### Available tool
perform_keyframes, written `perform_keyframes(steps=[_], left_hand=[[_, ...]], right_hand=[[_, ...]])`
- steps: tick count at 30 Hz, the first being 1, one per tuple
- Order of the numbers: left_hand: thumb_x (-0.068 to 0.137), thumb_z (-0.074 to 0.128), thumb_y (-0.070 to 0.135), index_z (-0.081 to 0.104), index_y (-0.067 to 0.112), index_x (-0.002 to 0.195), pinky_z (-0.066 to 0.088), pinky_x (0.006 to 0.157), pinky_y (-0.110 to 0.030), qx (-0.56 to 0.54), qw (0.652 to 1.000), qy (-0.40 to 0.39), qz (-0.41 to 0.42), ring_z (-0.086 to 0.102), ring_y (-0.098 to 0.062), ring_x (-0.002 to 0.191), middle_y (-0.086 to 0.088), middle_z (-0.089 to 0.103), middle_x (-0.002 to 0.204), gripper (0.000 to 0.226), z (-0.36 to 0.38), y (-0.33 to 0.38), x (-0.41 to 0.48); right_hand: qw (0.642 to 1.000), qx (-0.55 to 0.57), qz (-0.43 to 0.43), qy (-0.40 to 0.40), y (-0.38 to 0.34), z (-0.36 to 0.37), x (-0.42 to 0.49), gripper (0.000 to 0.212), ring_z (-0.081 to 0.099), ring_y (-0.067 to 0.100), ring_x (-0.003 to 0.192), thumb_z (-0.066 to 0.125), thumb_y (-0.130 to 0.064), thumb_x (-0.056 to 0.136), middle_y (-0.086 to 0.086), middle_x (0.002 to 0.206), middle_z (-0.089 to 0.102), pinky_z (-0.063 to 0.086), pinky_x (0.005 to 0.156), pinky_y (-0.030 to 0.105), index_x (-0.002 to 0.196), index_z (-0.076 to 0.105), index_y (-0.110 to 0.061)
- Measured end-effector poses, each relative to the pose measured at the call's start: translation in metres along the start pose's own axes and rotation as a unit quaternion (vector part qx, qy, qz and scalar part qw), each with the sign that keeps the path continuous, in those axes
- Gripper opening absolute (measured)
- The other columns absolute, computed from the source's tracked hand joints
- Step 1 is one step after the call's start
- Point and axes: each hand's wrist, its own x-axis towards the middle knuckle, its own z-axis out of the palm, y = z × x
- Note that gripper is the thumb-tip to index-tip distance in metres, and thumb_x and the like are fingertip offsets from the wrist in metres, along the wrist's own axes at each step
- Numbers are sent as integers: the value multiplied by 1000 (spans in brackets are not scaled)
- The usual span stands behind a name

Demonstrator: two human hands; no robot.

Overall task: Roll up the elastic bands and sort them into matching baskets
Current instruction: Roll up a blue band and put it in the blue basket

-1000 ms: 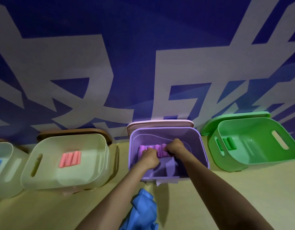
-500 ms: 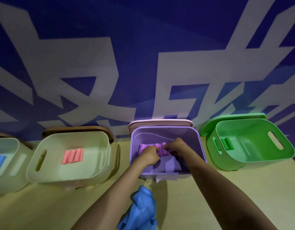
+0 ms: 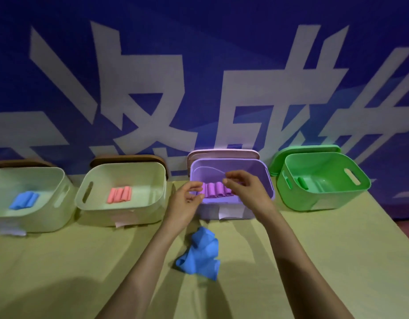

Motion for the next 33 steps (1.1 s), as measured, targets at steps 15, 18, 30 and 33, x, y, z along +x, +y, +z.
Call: perform_keyframes(steps=[15,18,30,33], left_hand=[[80,72,20,45,7,133,34,99,-29,184,977,34,-100,43,-27,121,-10,45,131,60,26,-171,-96],[78,74,14,62,3,100,33,82,-22,178,980,81,-45,53,-26,103,-9,56,107,27,27,-185,-97],[88,63,9,64,11,78,40,62,-7,-1,986,163,-15,59,-6,76,-5,66,86,11,4,-188,-112],[85,56,-1,61,10,83,41,80,-20,84,985,145,-43,55,-27,100,-14,55,111,13,2,-178,-115]], right_hand=[[978,-202,-17,-59,184,94,-84,77,31,24,133,71,-28,84,9,145,33,26,112,35,147,29,-15],[986,-149,-68,-16,206,100,-87,71,42,17,122,69,-23,82,-2,132,45,35,104,28,143,34,-13],[976,193,22,100,193,74,-101,9,52,15,57,48,-8,93,5,67,53,47,58,30,93,52,-16],[982,174,-28,74,163,59,-112,19,32,10,44,44,-1,91,-4,51,37,33,45,26,86,56,-15]])
